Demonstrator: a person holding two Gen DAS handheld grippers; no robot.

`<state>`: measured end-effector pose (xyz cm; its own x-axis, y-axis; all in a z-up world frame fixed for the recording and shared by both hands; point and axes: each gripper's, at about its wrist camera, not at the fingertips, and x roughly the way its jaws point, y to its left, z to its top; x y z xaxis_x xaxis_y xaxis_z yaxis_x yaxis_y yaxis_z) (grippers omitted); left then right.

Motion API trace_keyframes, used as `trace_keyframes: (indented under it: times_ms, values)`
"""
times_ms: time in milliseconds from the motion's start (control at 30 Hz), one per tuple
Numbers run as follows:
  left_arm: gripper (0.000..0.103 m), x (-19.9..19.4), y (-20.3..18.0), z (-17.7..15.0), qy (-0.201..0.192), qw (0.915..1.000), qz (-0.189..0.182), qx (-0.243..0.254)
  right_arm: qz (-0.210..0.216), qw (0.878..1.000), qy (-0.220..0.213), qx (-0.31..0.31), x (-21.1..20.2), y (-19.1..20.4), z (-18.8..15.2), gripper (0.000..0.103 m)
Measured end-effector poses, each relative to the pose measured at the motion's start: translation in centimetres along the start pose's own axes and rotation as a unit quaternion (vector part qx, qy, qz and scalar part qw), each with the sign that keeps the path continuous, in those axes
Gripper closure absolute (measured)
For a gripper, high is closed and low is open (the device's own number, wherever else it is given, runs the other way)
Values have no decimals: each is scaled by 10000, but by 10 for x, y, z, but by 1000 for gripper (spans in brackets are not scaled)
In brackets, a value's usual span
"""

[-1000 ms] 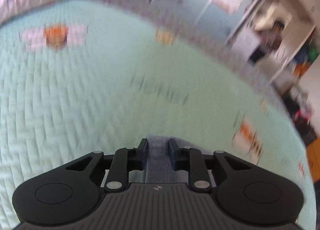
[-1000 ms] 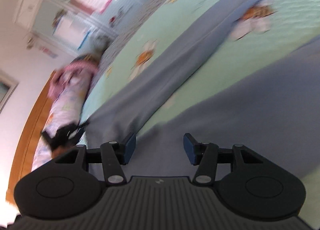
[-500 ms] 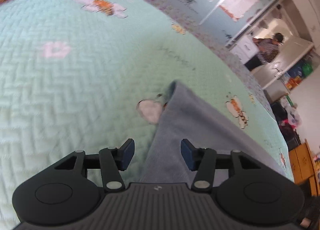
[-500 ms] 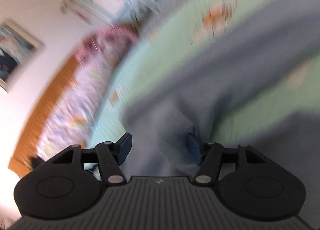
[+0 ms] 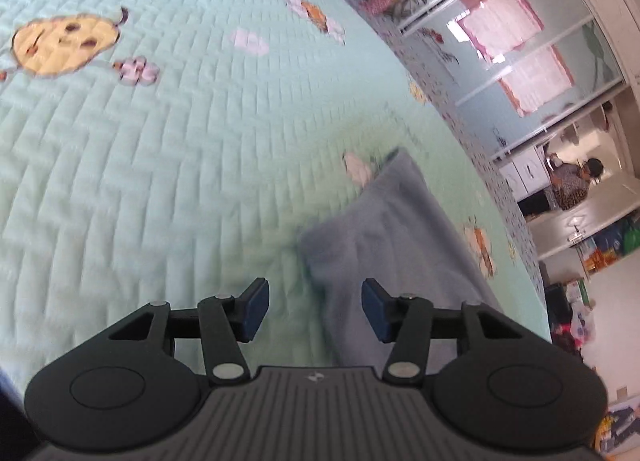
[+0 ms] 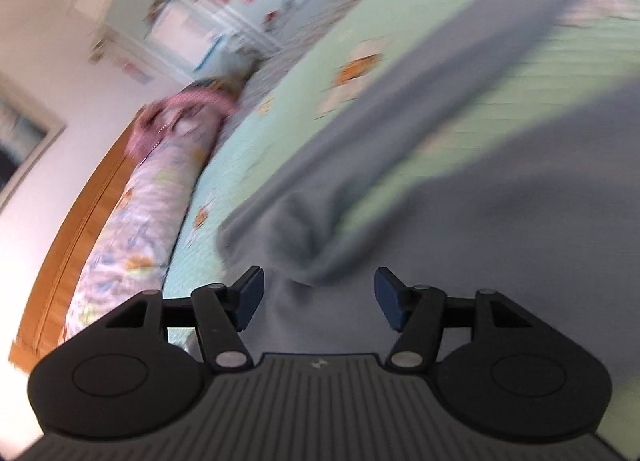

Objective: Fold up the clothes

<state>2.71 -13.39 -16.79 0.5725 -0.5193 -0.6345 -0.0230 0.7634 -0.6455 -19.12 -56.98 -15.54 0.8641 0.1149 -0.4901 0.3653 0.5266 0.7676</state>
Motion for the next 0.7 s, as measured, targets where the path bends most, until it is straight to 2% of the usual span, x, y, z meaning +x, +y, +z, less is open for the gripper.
trace_keyframes:
  times_ms: [100,200,300,400,433,467,500,567,633,667,700]
  values:
    - [49,7,0,-5,246,9996,-78,-96,-271,9960,-298,797,-56,-44,-3,40]
    - [46,26,-6,0,364,9990,-147,-210,-468,9809,-629,1777,-110,-88,-13,40]
    - [44,44,-13,9,361,9984,-201,-386,-735,9652,-837,2366,-137,-118,-26,40]
    - [46,56,-18,16,329,9978,-175,-553,-590,9548,-1111,2694,-135,-136,-32,36]
    - [50,60,-19,17,326,9977,-162,-569,-533,9528,-1200,2738,-130,-142,-30,36]
    - [58,62,-21,18,350,9979,-128,-533,-456,9497,-1318,2804,-125,-148,-27,35]
    - [63,64,-23,19,377,9980,-94,-492,-355,9466,-1435,2865,-122,-153,-23,32]
    - [79,68,-28,21,492,9983,-50,-319,-247,9397,-1696,2960,-115,-158,-13,30]
    - [83,69,-30,21,572,9981,-18,-211,-317,9380,-1898,2883,-106,-156,-1,30]
    - [92,70,-32,22,601,9980,-21,-168,-361,9376,-1961,2848,-102,-155,5,30]
    - [94,69,-32,21,595,9981,-9,-141,-405,9373,-2011,2817,-99,-154,10,30]
